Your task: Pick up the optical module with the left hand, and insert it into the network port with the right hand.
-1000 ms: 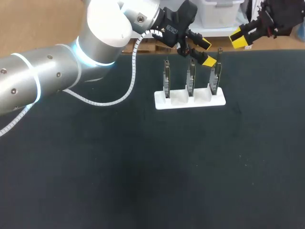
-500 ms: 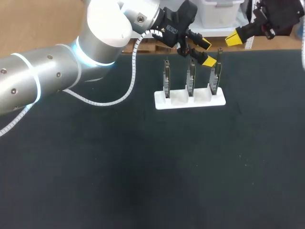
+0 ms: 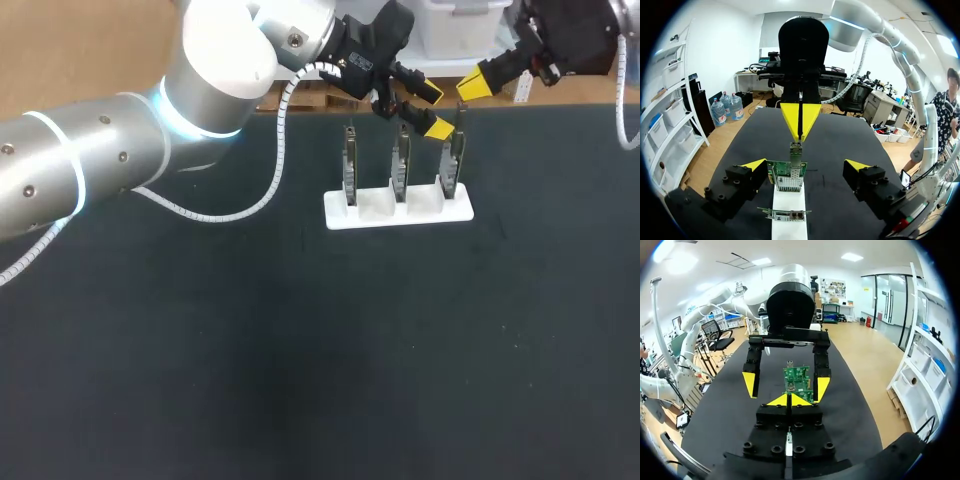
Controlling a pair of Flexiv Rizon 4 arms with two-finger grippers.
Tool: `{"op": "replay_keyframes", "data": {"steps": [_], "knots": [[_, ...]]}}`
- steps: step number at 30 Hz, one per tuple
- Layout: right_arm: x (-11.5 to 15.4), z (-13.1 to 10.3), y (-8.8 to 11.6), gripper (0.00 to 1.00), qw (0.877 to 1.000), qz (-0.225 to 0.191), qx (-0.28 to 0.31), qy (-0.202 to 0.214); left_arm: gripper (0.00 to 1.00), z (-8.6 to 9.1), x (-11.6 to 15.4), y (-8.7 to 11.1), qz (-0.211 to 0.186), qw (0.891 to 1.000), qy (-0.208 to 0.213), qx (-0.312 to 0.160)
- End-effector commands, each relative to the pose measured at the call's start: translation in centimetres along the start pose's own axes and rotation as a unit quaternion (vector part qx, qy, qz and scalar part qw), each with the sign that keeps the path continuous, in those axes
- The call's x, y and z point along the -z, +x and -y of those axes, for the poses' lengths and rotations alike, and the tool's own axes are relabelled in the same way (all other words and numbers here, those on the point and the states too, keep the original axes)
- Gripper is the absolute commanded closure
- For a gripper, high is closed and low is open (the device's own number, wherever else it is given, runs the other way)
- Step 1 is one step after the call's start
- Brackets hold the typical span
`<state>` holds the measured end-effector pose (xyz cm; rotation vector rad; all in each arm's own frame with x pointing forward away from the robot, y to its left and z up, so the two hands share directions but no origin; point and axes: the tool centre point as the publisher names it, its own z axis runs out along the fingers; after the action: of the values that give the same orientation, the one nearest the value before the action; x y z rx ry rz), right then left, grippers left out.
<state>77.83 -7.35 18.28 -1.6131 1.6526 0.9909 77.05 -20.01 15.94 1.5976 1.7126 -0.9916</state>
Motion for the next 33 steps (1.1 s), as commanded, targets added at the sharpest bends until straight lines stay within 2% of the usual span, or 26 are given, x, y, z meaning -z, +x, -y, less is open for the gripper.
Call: {"op": "replay_keyframes", "data": {"steps": [1,33], "knots": [[-0.3,0.5,-0.2,1.00,1.000,-0.001,0.000,-0.006,0.00,-0.3,0.0,-0.1,-0.003,1.000,0.002,0.000],[-1.2,0.9,1.7,1.00,1.000,-0.008,-0.019,-0.011,0.00,-0.3,0.0,-0.1,-0.003,1.000,0.002,0.000]]}}
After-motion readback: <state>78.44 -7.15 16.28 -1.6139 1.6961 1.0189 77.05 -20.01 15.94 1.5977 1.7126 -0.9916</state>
